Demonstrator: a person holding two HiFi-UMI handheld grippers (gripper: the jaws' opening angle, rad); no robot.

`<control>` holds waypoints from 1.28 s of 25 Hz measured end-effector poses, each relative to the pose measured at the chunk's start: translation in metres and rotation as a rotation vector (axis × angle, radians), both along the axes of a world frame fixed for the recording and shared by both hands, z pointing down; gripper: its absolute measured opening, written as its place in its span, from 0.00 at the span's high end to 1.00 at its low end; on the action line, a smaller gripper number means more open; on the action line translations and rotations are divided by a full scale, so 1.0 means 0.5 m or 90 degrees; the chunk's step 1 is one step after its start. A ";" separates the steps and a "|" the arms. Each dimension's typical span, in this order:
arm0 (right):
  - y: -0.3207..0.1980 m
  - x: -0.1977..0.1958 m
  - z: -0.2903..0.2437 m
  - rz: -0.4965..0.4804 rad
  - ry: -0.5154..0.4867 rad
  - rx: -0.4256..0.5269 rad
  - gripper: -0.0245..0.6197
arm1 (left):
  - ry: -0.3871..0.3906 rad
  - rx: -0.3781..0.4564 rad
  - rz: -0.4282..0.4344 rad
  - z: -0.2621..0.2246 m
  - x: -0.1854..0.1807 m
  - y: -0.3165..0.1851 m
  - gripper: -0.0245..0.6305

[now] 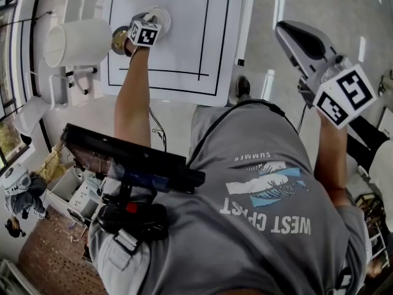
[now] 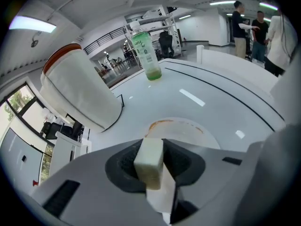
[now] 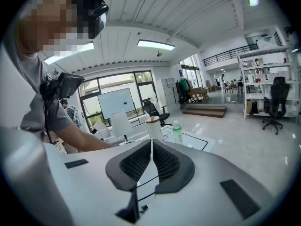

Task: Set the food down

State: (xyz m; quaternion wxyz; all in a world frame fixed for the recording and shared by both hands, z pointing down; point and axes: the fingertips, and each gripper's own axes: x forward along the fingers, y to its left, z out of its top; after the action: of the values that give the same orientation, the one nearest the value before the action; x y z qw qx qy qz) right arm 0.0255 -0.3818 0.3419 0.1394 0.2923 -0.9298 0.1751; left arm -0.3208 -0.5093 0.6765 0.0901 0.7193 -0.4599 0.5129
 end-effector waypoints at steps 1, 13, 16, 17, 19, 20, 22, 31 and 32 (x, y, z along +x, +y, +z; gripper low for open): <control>0.000 0.000 0.001 0.001 0.001 -0.001 0.95 | -0.012 0.000 0.007 0.002 -0.001 -0.001 0.80; -0.006 0.009 0.015 0.003 0.001 -0.013 0.95 | -0.122 0.031 0.091 0.009 0.018 -0.015 0.80; -0.006 0.014 0.020 0.000 0.001 -0.014 0.95 | -0.128 0.035 0.096 0.015 0.026 -0.014 0.80; -0.006 0.015 0.022 -0.001 0.001 -0.015 0.95 | -0.126 0.035 0.095 0.018 0.029 -0.012 0.80; -0.006 0.019 0.025 -0.002 0.001 -0.015 0.95 | -0.125 0.032 0.093 0.024 0.030 -0.009 0.80; -0.006 0.021 0.026 -0.003 0.001 -0.015 0.95 | -0.123 0.031 0.091 0.024 0.032 -0.007 0.80; -0.007 0.025 0.027 -0.005 0.000 -0.015 0.95 | -0.116 0.029 0.089 0.022 0.039 -0.002 0.80; -0.005 0.042 0.032 -0.022 -0.008 -0.016 0.95 | -0.081 0.011 0.084 0.008 0.078 0.029 0.77; -0.004 0.043 0.032 -0.025 -0.009 -0.016 0.95 | -0.076 0.010 0.081 0.005 0.082 0.033 0.76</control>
State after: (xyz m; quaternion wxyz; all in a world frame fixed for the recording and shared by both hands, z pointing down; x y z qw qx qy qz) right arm 0.0471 -0.3840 0.3578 0.1399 0.2714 -0.9340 0.1858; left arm -0.2800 -0.4927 0.6791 0.0240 0.7161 -0.4218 0.5556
